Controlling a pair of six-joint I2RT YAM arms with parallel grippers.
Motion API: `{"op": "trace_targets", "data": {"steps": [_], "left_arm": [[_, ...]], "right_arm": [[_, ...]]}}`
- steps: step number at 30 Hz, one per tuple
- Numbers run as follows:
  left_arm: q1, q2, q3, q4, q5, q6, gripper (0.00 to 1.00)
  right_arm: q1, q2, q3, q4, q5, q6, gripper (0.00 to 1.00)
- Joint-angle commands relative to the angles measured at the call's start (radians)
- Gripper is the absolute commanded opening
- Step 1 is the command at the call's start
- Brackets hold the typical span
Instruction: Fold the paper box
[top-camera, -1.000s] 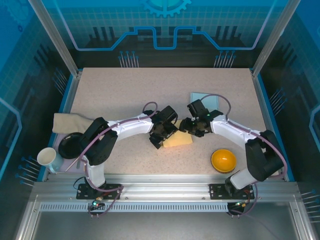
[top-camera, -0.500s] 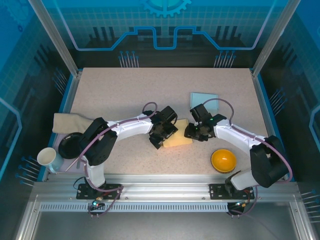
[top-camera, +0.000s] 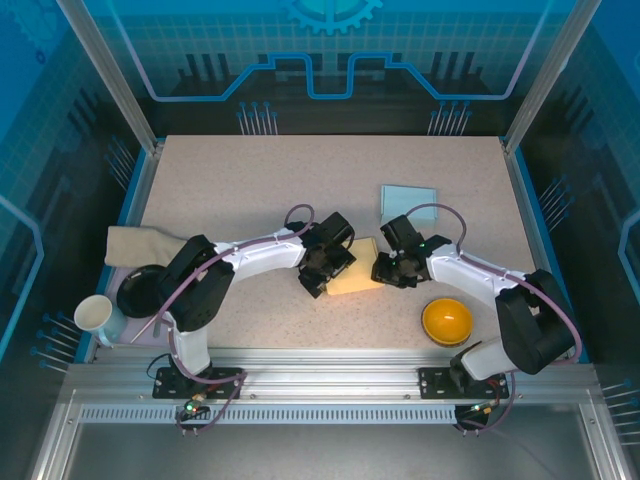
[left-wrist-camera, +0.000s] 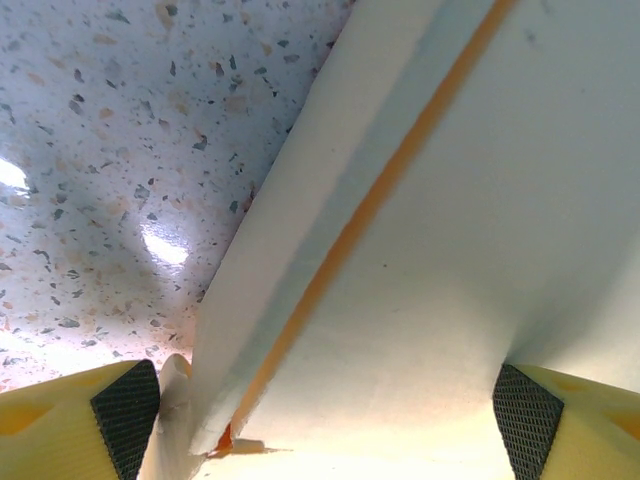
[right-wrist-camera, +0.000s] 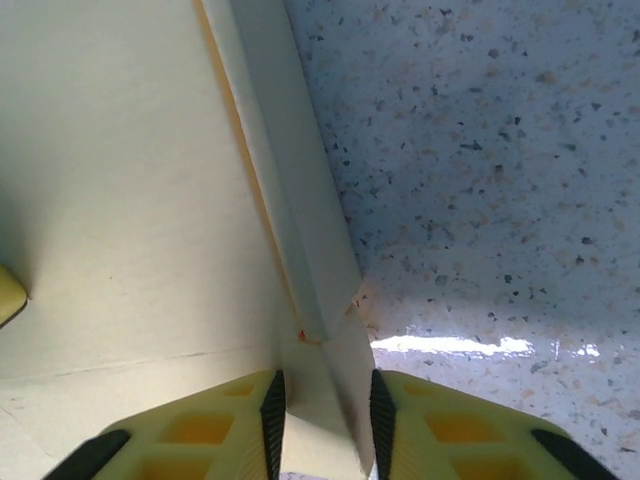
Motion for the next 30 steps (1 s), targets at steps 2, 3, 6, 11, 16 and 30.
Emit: {"op": "trace_targets", "data": {"steps": [2, 3, 6, 11, 16, 30], "left_arm": [[0.006, -0.014, -0.024, -0.045, -0.030, 0.013, 0.90], [0.006, -0.014, -0.024, -0.044, -0.030, 0.011, 0.90], [0.006, -0.010, -0.025, -0.042, -0.027, 0.009, 0.90], [0.008, -0.005, -0.028, -0.042, -0.025, 0.008, 0.90], [0.014, -0.004, -0.033, -0.043, -0.025, 0.007, 0.90], [0.012, 0.028, 0.011, -0.009, 0.073, -0.040, 0.90]], "right_arm": [[-0.006, 0.004, -0.020, 0.026, 0.019, -0.006, 0.28], [-0.006, 0.004, -0.023, 0.030, 0.021, -0.008, 0.28], [-0.006, 0.004, -0.040, 0.050, 0.026, -0.014, 0.25], [-0.006, 0.002, -0.068, 0.065, 0.068, -0.028, 0.23], [-0.006, 0.003, -0.086, 0.083, 0.098, -0.037, 0.23], [0.004, 0.031, -0.074, 0.087, 0.080, -0.033, 0.23]]}}
